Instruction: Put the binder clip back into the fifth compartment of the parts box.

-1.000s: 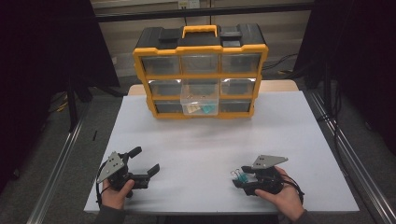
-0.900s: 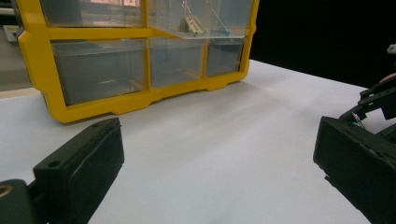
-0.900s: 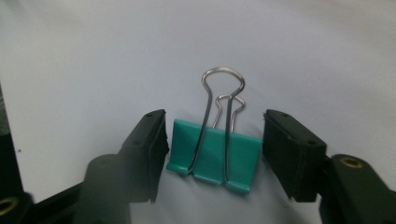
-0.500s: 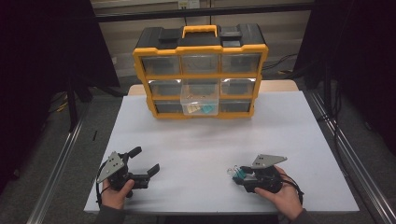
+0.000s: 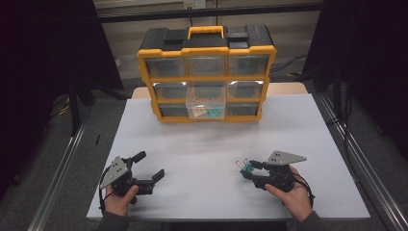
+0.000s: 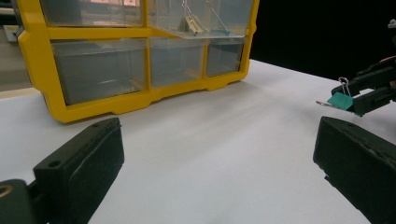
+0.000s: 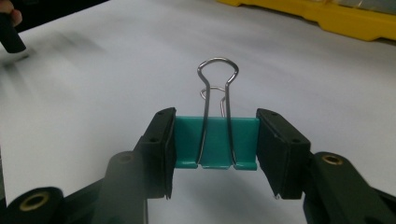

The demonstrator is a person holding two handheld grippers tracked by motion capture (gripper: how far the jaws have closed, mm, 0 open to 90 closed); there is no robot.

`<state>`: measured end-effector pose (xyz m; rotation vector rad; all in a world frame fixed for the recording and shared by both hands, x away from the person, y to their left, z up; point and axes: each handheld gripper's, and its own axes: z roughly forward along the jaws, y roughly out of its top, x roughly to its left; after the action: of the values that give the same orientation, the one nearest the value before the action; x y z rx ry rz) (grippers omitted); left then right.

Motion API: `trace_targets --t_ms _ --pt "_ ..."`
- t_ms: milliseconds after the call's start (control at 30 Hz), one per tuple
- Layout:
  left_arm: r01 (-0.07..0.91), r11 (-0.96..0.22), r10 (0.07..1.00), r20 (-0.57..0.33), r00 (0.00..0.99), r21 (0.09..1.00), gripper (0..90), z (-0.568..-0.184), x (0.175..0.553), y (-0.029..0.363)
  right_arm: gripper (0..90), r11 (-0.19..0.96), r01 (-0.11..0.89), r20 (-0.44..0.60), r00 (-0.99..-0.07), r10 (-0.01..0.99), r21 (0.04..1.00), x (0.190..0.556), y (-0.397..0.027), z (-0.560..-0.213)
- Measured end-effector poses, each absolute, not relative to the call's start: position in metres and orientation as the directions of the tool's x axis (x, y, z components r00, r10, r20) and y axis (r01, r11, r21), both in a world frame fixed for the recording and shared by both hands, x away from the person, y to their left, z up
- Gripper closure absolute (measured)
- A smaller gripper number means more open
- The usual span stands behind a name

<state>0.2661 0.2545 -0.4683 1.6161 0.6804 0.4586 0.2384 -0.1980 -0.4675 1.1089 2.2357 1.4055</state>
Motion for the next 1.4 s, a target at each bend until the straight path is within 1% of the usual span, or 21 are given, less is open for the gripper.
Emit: trace_targets --t_ms 433,500,633,667,700,733,767,800,833,1000,1067,1400 --pt "0.167 -0.066 0.651 -0.085 0.754 0.984 1.9 -0.468 0.266 0.255 50.6 0.151 0.386 0.148 -0.643 0.751 0.910 0.249 -0.198 -0.443" --pt "0.174 -0.030 0.660 -0.111 0.743 0.984 1.9 -0.468 0.266 0.253 50.6 0.147 0.377 0.145 -0.644 0.751 0.914 0.252 -0.196 -0.439" --pt "0.175 -0.029 0.659 -0.113 0.744 0.984 1.9 -0.468 0.266 0.253 50.6 0.116 0.357 0.152 -0.639 0.754 0.927 0.258 -0.194 -0.428" --pt "0.175 -0.031 0.659 -0.111 0.744 0.984 1.9 -0.468 0.266 0.253 50.6 0.108 0.353 0.155 -0.639 0.754 0.930 0.260 -0.194 -0.426" --pt "0.163 -0.085 0.657 -0.068 0.751 0.983 1.9 -0.468 0.266 0.257 50.6 0.103 0.343 0.152 -0.640 0.754 0.934 0.262 -0.194 -0.423" --pt "0.163 -0.085 0.656 -0.068 0.752 0.983 1.9 -0.468 0.266 0.257 50.6 0.095 0.335 0.152 -0.640 0.753 0.937 0.264 -0.193 -0.419" --pt "0.175 -0.036 0.660 -0.108 0.743 0.984 1.9 -0.468 0.266 0.253 50.6 0.093 0.332 0.153 -0.641 0.752 0.939 0.266 -0.193 -0.416" --pt "0.168 -0.060 0.656 -0.087 0.750 0.984 1.9 -0.468 0.266 0.255 50.6 0.092 0.327 0.148 -0.638 0.756 0.940 0.267 -0.192 -0.413" --pt "0.175 -0.032 0.660 -0.111 0.743 0.984 1.9 -0.468 0.266 0.253 50.5 0.087 0.322 0.148 -0.638 0.756 0.943 0.269 -0.191 -0.409" --pt "0.172 -0.033 0.659 -0.108 0.744 0.985 1.9 -0.468 0.266 0.253 50.5 0.087 0.293 0.127 -0.640 0.758 0.952 0.278 -0.186 -0.394" --pt "0.162 -0.064 0.659 -0.080 0.748 0.985 1.9 -0.468 0.266 0.256 50.6 0.085 0.282 0.122 -0.642 0.757 0.956 0.282 -0.184 -0.388" --pt "0.161 -0.065 0.658 -0.079 0.749 0.985 1.9 -0.468 0.267 0.256 50.6 0.060 0.258 0.124 -0.638 0.760 0.964 0.301 -0.174 -0.364"
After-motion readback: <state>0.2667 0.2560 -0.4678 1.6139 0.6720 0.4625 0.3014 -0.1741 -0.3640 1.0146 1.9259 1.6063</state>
